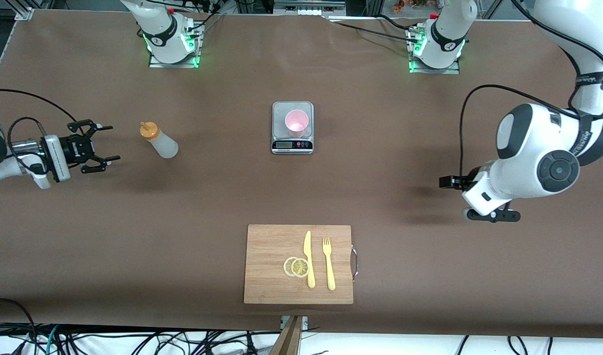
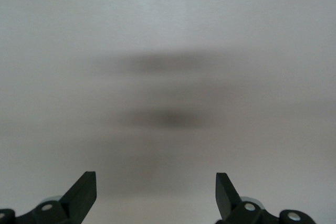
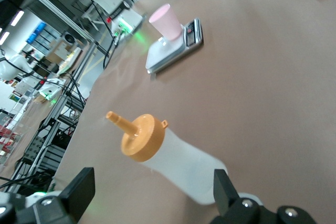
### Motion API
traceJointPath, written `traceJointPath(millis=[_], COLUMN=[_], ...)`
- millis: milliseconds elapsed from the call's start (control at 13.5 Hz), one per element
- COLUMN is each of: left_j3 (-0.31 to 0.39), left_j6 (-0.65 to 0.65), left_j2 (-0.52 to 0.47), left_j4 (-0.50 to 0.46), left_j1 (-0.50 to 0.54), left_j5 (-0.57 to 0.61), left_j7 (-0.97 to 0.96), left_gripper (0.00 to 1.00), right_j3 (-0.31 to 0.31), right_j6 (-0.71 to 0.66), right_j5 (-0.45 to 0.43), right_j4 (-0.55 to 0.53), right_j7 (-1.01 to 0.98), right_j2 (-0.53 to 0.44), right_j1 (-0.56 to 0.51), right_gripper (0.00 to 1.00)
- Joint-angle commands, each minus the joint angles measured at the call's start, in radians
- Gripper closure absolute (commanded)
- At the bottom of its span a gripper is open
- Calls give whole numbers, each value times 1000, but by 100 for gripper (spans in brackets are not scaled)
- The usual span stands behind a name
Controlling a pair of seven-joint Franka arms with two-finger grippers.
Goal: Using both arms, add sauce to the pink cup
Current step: 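Release the cup and raise the left gripper while the right gripper reaches the bottle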
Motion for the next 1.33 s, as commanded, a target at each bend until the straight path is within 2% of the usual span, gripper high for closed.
traceJointPath(millis=[0, 221, 443, 590, 664, 960, 1107, 1255], left_j3=[-17, -14, 97, 205, 216, 210, 172, 164], left_j6=[-17, -97, -118, -190, -215, -230, -230, -232], left_j2=[-5, -91, -281, -381, -409, -502, -500, -493], left_j4=[12, -3, -98, -101, -98, -92, -92, -92], left_j1=[45, 57, -12, -84, -84, -101, -89, -87], left_j5=[25, 10, -7, -83, -113, -118, -135, -124], left_j7=[77, 82, 115, 114, 112, 128, 136, 136], left_gripper=[0, 0, 0, 0, 0, 0, 0, 0], right_j3=[7, 7, 9, 12, 15, 15, 15, 12], right_j6=[-3, -4, 11, 34, 43, 57, 59, 57], right_j5=[75, 131, 164, 195, 206, 234, 234, 232], right_j4=[-20, -31, -66, -100, -117, -173, -192, -201], right_j7=[-139, -225, -272, -327, -347, -436, -467, -495], right_j2=[53, 83, 95, 98, 98, 98, 98, 106], right_j1=[-29, -29, -21, -15, -13, -4, -6, -12], right_gripper=[0, 0, 0, 0, 0, 0, 0, 0])
